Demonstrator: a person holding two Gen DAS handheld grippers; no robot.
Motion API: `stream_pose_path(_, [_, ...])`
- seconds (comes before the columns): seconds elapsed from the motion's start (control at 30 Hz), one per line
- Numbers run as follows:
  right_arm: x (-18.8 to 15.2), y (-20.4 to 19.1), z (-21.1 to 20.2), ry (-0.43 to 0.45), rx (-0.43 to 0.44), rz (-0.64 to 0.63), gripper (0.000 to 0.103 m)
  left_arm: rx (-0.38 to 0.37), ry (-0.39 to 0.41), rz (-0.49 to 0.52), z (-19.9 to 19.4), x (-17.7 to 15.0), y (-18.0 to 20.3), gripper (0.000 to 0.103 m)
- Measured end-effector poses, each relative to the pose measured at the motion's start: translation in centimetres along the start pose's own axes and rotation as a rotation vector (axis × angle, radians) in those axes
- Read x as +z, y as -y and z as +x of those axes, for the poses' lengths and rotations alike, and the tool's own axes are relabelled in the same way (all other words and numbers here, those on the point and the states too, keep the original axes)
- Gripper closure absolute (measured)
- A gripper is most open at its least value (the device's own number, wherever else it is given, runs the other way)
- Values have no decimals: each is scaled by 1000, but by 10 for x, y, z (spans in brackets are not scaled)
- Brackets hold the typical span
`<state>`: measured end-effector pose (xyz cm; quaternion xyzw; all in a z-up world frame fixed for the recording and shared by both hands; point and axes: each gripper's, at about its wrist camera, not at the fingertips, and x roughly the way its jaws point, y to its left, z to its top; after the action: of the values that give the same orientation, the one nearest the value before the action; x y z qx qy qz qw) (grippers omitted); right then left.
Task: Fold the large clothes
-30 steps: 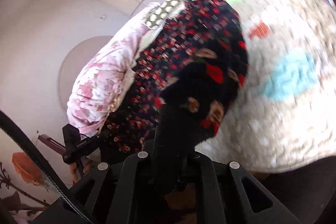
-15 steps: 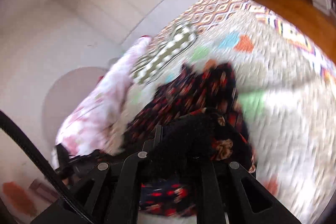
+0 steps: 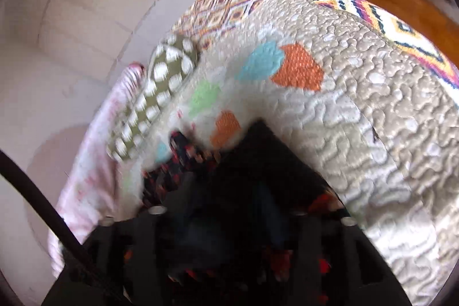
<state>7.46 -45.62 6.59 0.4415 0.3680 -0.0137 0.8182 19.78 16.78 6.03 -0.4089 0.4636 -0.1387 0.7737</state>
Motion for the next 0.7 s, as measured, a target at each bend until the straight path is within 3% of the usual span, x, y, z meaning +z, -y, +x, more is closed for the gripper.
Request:
stream_pose_path(0.03, [6,5,-3,25,32,40,36,-36,24,-33,-7,6,-3,63])
stream_pose_path(0.13, [19,10,-9,61,63,96,35,-45,77,-64,-26,17,-8,61])
stream_pose_path(0.2, [23,1,-14,76,36,59,33,4,88,-18,-34,17,-1,61])
stream_pose_path(0.3, [10,-31,-25,63,32,-87,33,141,107,142,-47,1,17,58])
stream_pose_path(0.47, [-60,-91,-24,-84,-8,-391,35,277,117,327,-66,-55,19,38])
stream_pose_path(0.6, [-118,-119,-12,-200,26,-511,45,332,127,388,-67,-100,-6,35])
stream_pose_path(0.7, [-158,-136,13,-268,-21,-602,45,359,99,423,-52,-121,-21,35])
